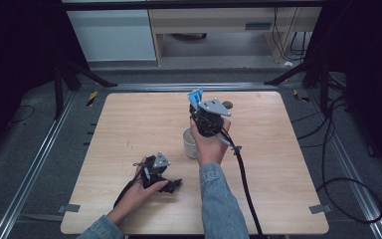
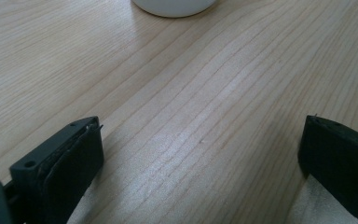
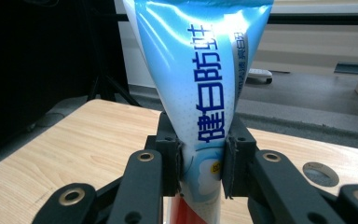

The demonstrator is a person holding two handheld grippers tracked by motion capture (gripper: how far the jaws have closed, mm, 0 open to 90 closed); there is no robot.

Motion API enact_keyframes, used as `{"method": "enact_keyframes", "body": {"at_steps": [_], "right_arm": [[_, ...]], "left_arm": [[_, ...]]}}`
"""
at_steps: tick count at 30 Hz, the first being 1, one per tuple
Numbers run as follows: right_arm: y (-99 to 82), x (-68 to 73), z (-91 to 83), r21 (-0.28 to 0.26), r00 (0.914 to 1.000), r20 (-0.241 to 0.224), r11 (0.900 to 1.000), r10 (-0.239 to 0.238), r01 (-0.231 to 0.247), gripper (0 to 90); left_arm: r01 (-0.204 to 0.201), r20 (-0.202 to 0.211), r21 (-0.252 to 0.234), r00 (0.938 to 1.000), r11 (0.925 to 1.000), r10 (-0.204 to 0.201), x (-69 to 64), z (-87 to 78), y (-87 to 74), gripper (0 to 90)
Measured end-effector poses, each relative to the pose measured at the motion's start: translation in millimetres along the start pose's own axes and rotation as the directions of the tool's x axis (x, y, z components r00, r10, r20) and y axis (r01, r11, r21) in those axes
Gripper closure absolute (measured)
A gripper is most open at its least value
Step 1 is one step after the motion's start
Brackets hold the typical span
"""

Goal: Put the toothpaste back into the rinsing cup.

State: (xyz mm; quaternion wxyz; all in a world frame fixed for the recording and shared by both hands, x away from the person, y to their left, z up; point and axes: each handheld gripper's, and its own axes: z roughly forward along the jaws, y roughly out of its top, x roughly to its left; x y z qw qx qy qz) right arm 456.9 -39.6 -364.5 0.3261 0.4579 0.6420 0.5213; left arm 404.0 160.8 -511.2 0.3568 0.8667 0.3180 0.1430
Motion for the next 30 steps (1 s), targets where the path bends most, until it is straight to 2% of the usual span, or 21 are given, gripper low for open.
{"method": "enact_keyframes", "body": {"at_steps": [4, 11, 30], "right_arm": [[-8.2, -1.3, 3.7, 0.012, 1.0000, 0.001, 0.9999, 0.001, -0.001, 72.2], [-12.5, -1.2, 5.9, 0.015, 1.0000, 0.005, 0.9999, 0.000, 0.000, 72.2], [-33.7, -1.5, 13.8, 0.027, 0.9995, 0.012, 0.9992, 0.028, -0.029, 72.2]], "left_arm": [[0.000, 0.000, 0.000, 1.0000, 1.0000, 0.000, 0.0, 0.0, 0.0, 0.0], [0.000, -0.001, 0.000, 1.0000, 1.0000, 0.000, 0.0, -0.1, 0.0, 0.0], [0.001, 0.000, 0.000, 1.0000, 1.0000, -0.001, -0.1, -0.1, -0.1, 0.0]]}}
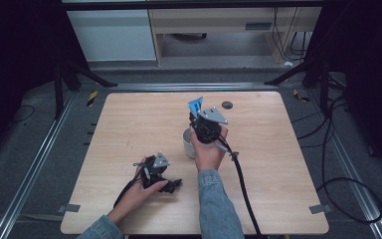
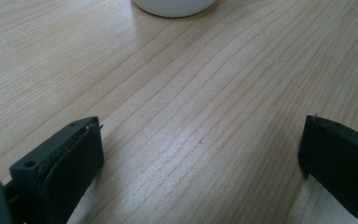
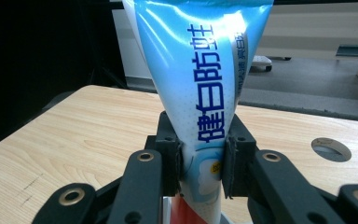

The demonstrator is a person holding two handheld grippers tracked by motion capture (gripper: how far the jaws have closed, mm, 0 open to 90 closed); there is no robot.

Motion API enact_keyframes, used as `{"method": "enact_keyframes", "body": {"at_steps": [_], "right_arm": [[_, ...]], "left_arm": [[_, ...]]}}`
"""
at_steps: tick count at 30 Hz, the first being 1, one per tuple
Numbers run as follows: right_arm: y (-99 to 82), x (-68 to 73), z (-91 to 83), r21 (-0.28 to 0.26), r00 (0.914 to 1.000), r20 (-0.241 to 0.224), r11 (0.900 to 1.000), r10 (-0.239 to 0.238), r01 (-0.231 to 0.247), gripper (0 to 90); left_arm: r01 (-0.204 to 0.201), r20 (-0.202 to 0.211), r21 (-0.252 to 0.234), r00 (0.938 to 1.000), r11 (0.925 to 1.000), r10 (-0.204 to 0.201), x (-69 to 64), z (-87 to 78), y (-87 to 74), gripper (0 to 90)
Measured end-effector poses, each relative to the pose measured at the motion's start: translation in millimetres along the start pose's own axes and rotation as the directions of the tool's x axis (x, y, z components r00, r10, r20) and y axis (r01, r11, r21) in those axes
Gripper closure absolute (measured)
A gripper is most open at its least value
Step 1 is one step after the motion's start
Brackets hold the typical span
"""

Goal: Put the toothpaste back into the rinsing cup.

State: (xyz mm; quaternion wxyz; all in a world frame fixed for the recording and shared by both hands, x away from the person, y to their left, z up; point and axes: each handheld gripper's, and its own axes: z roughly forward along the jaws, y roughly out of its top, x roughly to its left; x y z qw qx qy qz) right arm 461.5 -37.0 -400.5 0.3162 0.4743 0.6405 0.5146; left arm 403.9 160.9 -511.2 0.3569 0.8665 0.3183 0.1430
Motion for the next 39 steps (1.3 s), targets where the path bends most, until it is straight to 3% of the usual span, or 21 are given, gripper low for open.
{"method": "enact_keyframes", "body": {"at_steps": [22, 39], "right_arm": [[-14.3, -0.2, 1.9, -0.024, 1.0000, 0.002, 0.9997, 0.001, -0.001, 72.3], [-23.2, 0.4, 0.2, -0.019, 0.9993, -0.014, 0.9992, 0.035, -0.035, 72.1]], "left_arm": [[0.000, 0.000, 0.000, 1.0000, 1.0000, 0.000, 0.0, 0.0, 0.0, 0.0], [0.002, 0.000, 0.000, 1.0000, 1.0000, -0.002, -0.1, -0.1, -0.1, 0.0]]}}
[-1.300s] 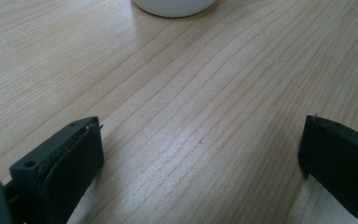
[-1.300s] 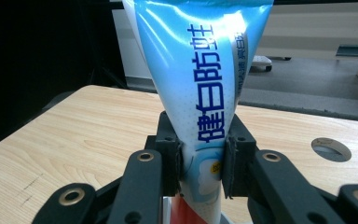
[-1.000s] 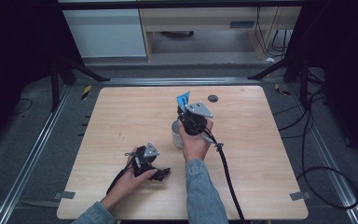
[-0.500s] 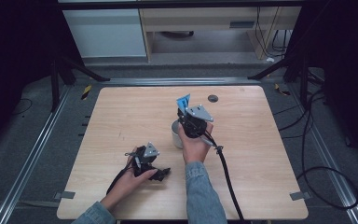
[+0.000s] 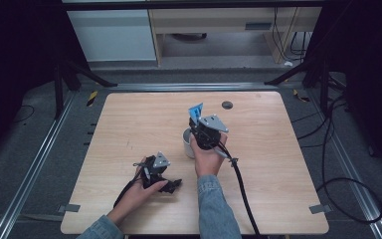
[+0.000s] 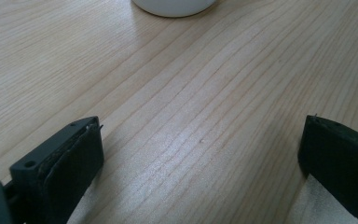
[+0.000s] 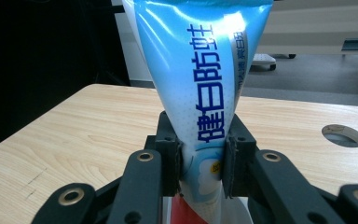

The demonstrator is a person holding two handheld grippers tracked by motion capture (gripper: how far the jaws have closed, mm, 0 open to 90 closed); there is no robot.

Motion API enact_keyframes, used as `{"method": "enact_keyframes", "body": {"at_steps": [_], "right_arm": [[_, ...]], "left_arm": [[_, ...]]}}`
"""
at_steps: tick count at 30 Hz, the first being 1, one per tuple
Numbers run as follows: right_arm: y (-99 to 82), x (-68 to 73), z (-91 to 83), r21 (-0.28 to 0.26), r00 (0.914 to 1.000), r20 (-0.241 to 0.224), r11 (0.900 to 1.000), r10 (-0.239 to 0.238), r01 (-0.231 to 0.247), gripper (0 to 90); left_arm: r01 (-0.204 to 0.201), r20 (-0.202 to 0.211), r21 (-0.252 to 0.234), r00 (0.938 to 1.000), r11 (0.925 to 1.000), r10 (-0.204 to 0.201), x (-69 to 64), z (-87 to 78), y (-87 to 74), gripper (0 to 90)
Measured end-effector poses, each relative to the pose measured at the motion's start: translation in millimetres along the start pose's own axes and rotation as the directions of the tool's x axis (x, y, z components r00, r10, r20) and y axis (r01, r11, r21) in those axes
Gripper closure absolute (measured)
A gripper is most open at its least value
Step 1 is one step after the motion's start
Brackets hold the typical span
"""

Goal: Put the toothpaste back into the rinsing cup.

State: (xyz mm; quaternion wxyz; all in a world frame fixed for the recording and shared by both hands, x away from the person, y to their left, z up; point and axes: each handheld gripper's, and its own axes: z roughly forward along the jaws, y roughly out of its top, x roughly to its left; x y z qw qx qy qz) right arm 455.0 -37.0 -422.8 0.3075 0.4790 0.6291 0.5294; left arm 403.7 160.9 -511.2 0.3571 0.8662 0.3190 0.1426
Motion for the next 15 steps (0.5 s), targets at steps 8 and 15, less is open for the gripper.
{"method": "enact_keyframes", "body": {"at_steps": [8, 15], "right_arm": [[-5.3, -0.3, 1.3, 0.008, 0.9998, -0.006, 0.9997, 0.021, -0.021, 72.0], [-7.8, -1.5, 1.3, 0.009, 0.9987, -0.015, 0.9988, 0.049, -0.049, 71.9]], "left_arm": [[-0.003, 0.001, 0.003, 1.0000, 1.0000, 0.003, 0.2, -0.2, 0.0, 0.0], [-0.003, 0.001, 0.003, 1.0000, 1.0000, 0.003, 0.2, -0.2, 0.0, 0.0]]}}
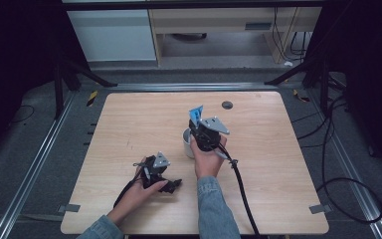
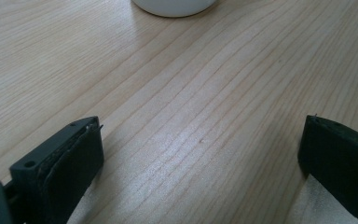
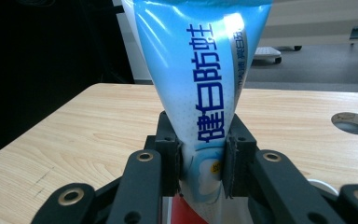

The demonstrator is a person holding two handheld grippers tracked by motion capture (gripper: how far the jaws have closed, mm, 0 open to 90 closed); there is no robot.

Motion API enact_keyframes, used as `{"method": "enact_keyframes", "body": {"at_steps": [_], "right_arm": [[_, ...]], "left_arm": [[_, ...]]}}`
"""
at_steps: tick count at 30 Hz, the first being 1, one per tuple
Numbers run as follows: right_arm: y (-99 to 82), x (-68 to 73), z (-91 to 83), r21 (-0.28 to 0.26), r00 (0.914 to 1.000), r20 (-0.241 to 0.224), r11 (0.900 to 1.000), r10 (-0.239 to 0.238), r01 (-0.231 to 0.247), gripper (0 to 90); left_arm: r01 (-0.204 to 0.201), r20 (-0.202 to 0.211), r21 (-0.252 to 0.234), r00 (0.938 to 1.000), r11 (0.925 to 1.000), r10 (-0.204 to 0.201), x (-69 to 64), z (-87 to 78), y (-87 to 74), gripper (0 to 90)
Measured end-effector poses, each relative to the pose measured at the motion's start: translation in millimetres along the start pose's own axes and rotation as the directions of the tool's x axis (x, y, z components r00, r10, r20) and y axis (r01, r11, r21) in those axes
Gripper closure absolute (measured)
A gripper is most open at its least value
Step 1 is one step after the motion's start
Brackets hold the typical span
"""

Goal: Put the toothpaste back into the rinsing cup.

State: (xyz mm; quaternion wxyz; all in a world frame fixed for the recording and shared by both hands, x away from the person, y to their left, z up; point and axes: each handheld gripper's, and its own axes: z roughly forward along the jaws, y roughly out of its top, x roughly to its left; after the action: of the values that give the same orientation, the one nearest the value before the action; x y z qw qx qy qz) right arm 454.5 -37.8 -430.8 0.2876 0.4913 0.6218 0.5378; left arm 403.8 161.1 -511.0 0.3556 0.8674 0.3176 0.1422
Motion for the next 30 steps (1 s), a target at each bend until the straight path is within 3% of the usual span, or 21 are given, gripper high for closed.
{"method": "enact_keyframes", "body": {"at_steps": [10, 23, 30], "right_arm": [[-1.2, -1.0, 0.7, 0.008, 0.9999, -0.006, 0.9999, 0.009, -0.009, 71.4], [3.2, -12.6, -1.0, 0.041, 0.9991, -0.004, 0.9983, 0.042, -0.042, 69.0], [5.9, -17.2, -4.2, 0.058, 0.9996, 0.012, 0.9980, 0.025, -0.026, 66.4]], "left_arm": [[0.000, 0.000, 0.000, 1.0000, 1.0000, 0.000, 0.0, 0.0, 0.0, 0.0], [0.000, 0.000, 0.000, 1.0000, 1.0000, 0.000, 0.0, 0.0, 0.0, 0.0], [0.000, 0.000, 0.000, 1.0000, 1.0000, 0.000, 0.0, 0.1, 0.1, 0.0]]}}
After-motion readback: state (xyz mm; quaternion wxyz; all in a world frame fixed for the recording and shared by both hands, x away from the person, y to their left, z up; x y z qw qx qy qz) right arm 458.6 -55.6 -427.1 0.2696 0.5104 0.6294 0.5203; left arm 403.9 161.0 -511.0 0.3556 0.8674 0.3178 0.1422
